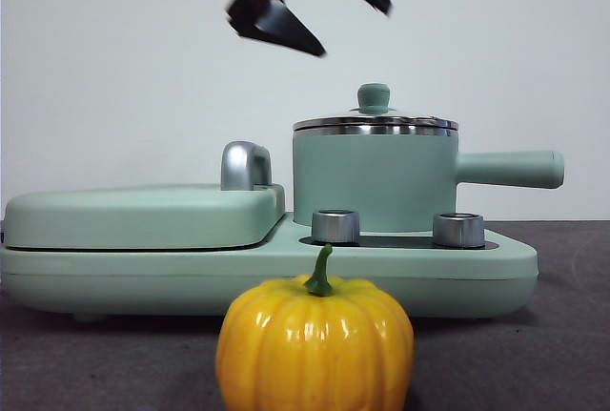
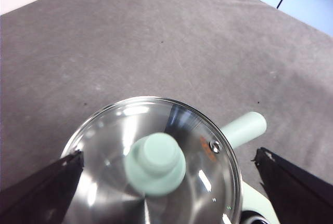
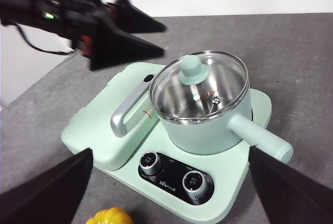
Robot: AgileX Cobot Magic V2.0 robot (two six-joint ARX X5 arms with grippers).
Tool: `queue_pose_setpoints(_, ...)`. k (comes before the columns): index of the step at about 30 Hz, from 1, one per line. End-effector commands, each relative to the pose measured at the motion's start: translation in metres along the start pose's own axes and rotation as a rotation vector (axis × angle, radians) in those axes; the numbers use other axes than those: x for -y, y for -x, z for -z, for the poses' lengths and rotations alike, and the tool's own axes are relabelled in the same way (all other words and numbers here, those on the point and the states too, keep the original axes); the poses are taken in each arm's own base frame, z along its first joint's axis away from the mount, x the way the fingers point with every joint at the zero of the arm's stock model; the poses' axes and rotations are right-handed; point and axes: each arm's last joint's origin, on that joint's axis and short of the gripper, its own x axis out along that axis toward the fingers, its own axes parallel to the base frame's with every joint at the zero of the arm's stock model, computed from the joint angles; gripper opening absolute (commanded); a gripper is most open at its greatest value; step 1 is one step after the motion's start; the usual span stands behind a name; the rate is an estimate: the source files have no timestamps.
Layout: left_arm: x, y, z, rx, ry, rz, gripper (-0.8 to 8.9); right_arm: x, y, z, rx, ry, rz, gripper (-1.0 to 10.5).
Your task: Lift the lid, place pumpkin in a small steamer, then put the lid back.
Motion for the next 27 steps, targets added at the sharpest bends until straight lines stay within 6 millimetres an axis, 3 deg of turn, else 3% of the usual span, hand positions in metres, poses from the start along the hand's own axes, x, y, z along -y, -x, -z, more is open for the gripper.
queue_pose_setpoints(1, 0.001, -0.017, -0.001, 0.011, -0.038, -0.001, 5.21, -0.002, 0.001, -0.004, 0.009, 0.012, -0.009, 4.7)
queue_pose_setpoints(7, -0.001, -0.044, 0.009, -0.005, -0.077, -0.047, 5.22, -0.002, 0.001, -0.004, 0.009, 0.012, -0.009, 4.7)
queue_pose_setpoints(17, -0.006, -0.064, 0.021, -0.022, -0.073, -0.044, 5.14, -0.002, 0.001, -0.004, 0.009, 0.004, -0.009, 4.7)
queue_pose_setpoints(27, -0.005, -0.065, 0.021, -0.027, -0.073, -0.042, 2.3, -0.002, 0.001, -0.004, 0.009, 0.005, -0.009, 4.7)
